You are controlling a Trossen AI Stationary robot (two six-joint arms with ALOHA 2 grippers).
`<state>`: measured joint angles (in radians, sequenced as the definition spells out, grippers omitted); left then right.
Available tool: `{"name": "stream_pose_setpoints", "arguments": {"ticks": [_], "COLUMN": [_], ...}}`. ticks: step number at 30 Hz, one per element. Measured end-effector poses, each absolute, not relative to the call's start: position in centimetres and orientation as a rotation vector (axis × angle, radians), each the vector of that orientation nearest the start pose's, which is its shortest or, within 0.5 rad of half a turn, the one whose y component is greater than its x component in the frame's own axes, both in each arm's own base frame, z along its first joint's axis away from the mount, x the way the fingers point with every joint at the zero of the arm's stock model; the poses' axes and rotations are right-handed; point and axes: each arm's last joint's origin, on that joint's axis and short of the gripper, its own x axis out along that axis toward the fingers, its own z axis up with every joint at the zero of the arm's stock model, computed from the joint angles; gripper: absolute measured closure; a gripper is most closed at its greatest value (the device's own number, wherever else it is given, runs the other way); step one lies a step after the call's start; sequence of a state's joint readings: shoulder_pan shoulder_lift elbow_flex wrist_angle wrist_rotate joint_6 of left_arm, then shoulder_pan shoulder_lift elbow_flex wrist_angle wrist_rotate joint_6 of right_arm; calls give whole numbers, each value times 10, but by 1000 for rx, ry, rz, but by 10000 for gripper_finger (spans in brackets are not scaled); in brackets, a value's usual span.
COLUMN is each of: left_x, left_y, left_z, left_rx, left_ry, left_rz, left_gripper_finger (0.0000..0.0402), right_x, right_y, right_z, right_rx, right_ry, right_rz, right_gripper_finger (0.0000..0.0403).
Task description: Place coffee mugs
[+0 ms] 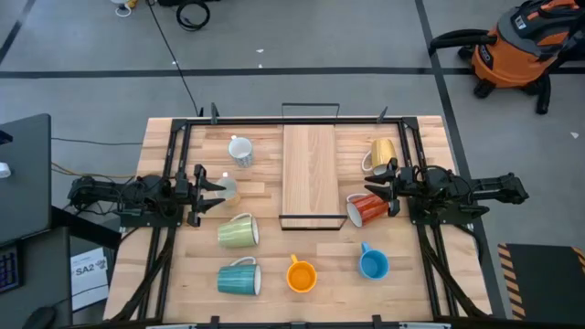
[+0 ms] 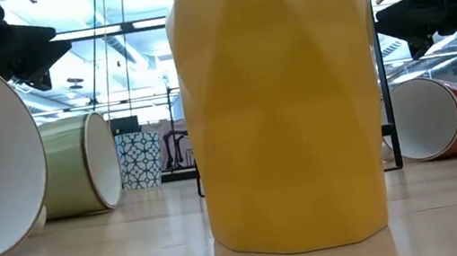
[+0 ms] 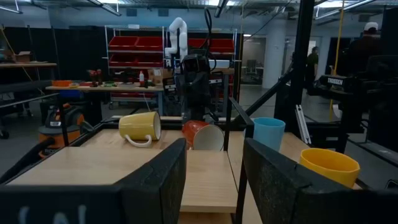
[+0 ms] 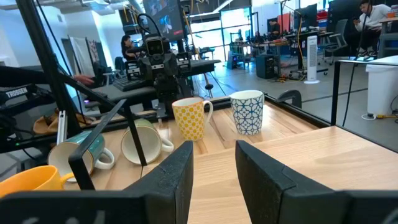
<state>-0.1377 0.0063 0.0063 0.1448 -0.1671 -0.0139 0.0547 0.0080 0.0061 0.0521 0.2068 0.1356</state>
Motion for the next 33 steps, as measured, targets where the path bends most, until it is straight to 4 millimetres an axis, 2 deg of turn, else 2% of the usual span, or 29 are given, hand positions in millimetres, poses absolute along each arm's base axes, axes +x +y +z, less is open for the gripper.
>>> {"name": "stream_pose_setpoints", "arguments": {"ticks": [24, 28, 33], "left_x": [96, 96, 96], "left_y": [-8, -8, -8], "left_z": [179, 179, 179], "left_rx": [-36, -36, -36], "left_ry": [-143, -143, -143], "left_rz": [28, 28, 29], "left_gripper_finger": [235, 235, 235], "right_x": [97, 97, 97], "right_y": [-1, -1, -1], "right_z": [170, 170, 170], "right_rx": [138, -37, -72], "right_ry": [-60, -46, -43], "right_rz": [-148, -153, -154], "right_gripper_finger": [277, 277, 277]}}
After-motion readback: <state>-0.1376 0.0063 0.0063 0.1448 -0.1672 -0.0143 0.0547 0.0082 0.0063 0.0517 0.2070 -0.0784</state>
